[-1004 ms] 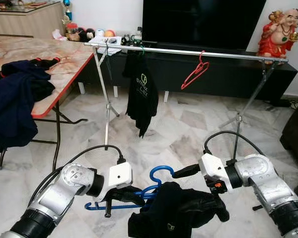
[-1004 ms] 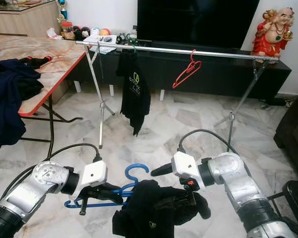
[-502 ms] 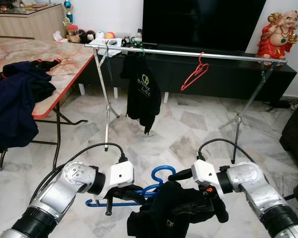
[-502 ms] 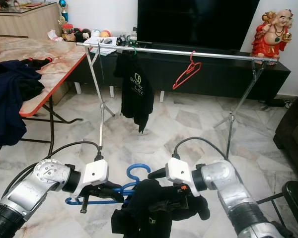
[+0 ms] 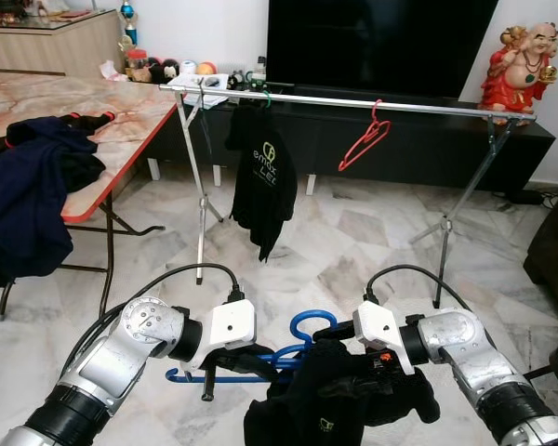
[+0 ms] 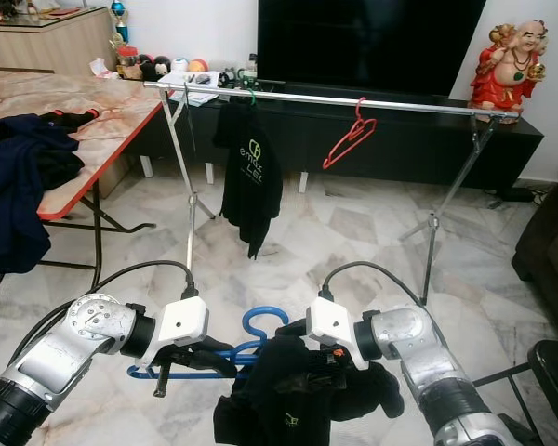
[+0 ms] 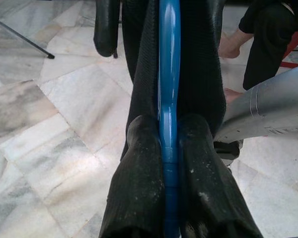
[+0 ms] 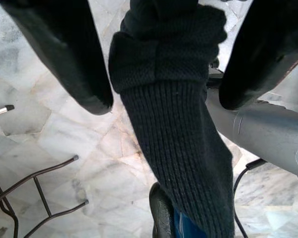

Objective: Hang hanger

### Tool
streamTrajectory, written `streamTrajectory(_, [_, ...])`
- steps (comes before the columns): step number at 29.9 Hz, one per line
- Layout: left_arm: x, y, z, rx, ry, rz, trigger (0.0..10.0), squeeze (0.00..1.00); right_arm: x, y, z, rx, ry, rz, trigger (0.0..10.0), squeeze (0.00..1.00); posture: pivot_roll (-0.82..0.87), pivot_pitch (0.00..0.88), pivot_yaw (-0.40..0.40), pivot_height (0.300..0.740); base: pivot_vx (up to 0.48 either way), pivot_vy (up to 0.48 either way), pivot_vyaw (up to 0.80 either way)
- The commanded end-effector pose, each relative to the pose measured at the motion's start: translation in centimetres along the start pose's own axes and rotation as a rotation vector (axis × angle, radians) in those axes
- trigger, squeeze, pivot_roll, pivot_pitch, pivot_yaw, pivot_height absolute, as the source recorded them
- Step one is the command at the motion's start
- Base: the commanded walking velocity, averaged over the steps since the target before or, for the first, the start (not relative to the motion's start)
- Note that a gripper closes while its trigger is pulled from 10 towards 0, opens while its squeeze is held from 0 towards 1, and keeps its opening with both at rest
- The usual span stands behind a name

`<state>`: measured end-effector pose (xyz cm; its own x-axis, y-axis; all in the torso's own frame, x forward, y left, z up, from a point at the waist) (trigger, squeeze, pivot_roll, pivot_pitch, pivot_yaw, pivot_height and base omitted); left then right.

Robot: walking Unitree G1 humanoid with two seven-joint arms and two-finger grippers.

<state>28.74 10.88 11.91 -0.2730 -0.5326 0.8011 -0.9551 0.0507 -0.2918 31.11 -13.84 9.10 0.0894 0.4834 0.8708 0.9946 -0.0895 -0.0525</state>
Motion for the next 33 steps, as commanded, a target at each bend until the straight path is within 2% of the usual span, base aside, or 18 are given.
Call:
streamTrajectory(1, [1.7,-0.7,0.1,-0.003,0.033,0.062,10.0,0.00,0.4,0.3,-0.2,-0.006,0.002,-0.015,0.0,0.00,0.05,0.000,-0.061,0.740,0.000,0.000,0.00])
streamTrajectory(33, [2.5,-2.0,0.2,0.022,0.033,0.094,10.0,0.00,-0.1,0.5,0.3,-0.011,-0.044,-0.006,0.0,0.00,0.06,0.016,-0.062,0.740,0.000,0.000,0.00])
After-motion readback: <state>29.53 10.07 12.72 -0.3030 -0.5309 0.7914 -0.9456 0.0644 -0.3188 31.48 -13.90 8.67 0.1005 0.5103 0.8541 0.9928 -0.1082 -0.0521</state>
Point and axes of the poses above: a point about 5 cm out from each wrist's last joint towards the gripper, its own z axis pointing out of the wrist towards the gripper, its own x axis along the axis of the wrist's last joint, y = z × x, the point moved 2 cm from there along z, pointing out of the wrist towards the gripper, and after that the axes turned 7 degrees about z, right-handed, at the moved point
